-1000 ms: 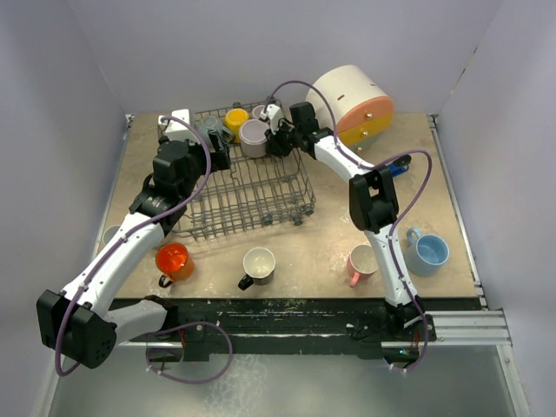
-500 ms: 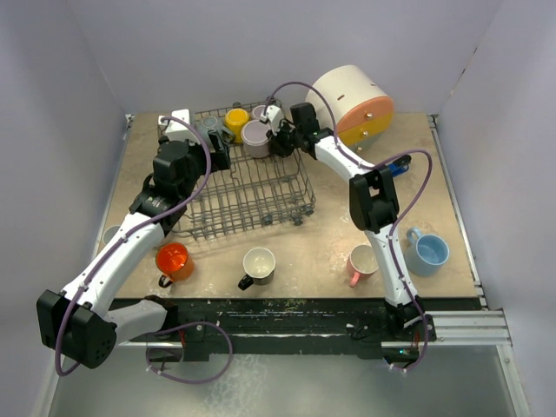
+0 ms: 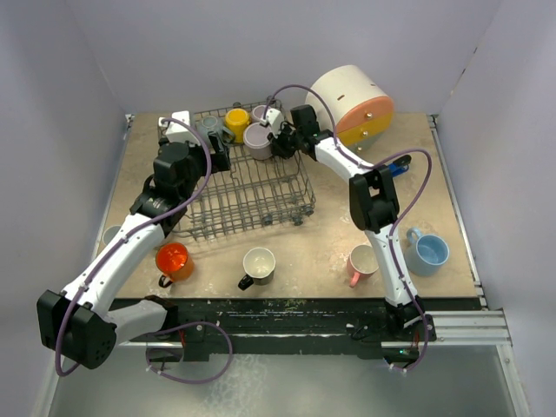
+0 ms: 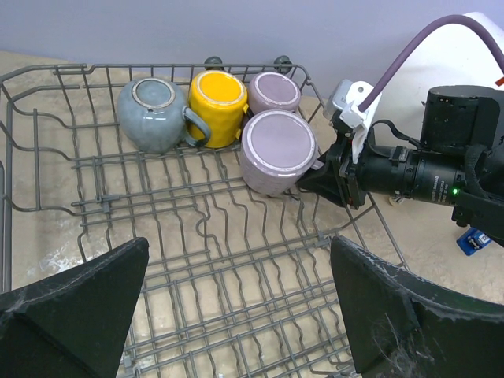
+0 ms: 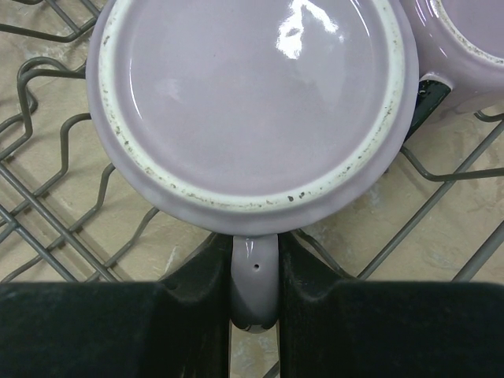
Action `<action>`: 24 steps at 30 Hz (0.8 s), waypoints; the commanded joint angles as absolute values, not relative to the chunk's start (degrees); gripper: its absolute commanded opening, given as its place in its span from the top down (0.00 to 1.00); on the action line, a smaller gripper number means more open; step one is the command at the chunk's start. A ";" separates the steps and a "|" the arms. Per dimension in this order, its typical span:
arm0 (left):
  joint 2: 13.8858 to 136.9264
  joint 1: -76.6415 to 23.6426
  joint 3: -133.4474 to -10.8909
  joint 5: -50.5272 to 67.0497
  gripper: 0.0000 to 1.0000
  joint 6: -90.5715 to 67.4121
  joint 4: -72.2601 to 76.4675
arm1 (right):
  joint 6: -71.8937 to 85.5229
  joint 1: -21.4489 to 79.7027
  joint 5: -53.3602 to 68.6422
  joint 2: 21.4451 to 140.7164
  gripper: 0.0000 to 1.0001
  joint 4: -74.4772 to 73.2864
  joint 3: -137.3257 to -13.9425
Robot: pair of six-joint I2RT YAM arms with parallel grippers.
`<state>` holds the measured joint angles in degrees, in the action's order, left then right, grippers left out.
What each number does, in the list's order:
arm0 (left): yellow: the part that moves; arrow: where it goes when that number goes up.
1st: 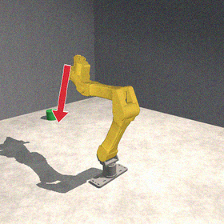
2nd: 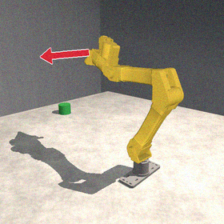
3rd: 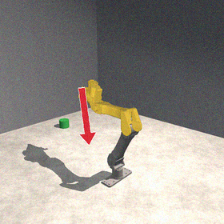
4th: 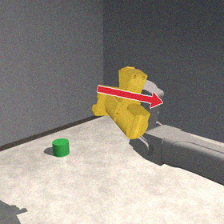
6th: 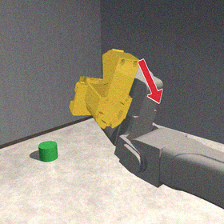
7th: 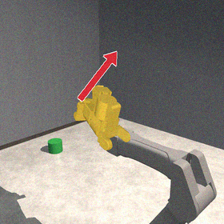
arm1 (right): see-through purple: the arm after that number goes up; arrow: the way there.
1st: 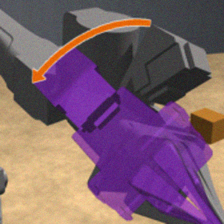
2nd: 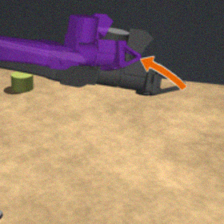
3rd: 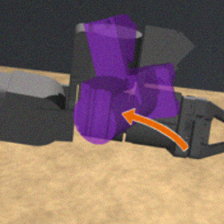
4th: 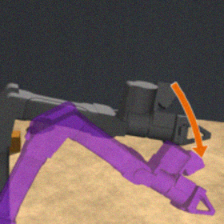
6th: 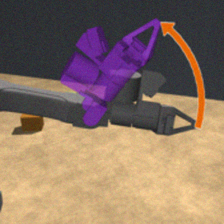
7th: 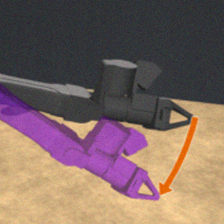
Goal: Load the cups into the dish rack
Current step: Turn the cup upside down in the dish rack.
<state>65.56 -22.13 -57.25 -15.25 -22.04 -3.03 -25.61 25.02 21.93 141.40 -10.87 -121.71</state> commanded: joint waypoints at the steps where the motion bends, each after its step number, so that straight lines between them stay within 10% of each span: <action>1: 63.79 -21.71 -57.16 -15.64 0.01 -23.12 -0.17 | -26.74 24.14 20.91 138.50 0.81 -5.98 -122.13; 24: 63.87 -21.72 -57.10 -14.64 0.01 -24.67 0.23 | -23.57 23.86 29.73 127.38 0.52 -9.99 -119.36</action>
<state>64.84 -22.13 -57.25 -15.20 -23.27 -2.70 -25.15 24.29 23.81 135.94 -10.81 -120.36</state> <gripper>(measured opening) 0.992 0.467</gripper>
